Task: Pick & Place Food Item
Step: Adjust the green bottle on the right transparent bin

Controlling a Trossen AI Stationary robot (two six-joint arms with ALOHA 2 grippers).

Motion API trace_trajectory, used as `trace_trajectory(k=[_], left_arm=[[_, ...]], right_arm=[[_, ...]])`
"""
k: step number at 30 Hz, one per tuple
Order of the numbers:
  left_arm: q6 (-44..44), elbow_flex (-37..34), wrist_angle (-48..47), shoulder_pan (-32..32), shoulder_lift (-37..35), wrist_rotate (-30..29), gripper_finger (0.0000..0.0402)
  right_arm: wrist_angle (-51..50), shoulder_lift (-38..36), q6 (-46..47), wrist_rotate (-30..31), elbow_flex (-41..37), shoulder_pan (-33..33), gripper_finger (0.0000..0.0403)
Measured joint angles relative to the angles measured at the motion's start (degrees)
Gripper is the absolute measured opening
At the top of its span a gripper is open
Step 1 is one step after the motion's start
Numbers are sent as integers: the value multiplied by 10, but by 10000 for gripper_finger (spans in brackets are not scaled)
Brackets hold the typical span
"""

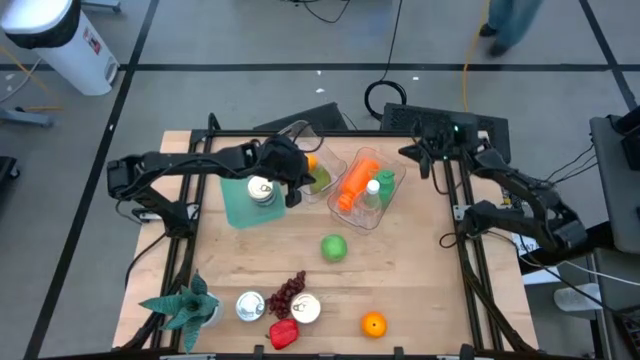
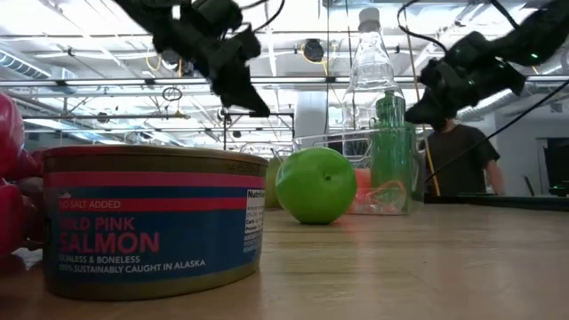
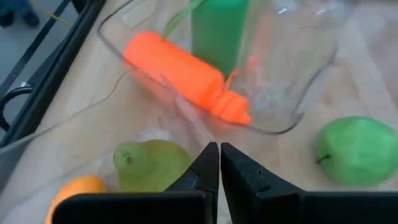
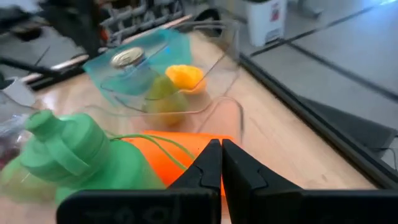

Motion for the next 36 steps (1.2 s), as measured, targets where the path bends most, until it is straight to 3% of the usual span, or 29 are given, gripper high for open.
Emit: trace_trajectory(k=[7, 13, 18, 23, 27, 36], left_arm=[[46, 134, -133, -36, 13, -14, 23], [89, 269, -272, -27, 105, -14, 23], [156, 347, -411, -33, 188, -14, 23], [196, 361, -501, -61, 215, -1, 23], [184, 361, -496, -89, 232, 4, 23], [122, 361, -425, -116, 277, -116, 24]], right_arm=[[224, -86, 191, 97, -150, 10, 1], [361, -125, 304, 121, -258, 46, 1], [370, -136, 314, 125, -289, 102, 0], [348, -139, 314, 128, -292, 158, 0], [315, -140, 299, 175, -292, 191, 0], [279, -140, 281, 198, -293, 190, 0]])
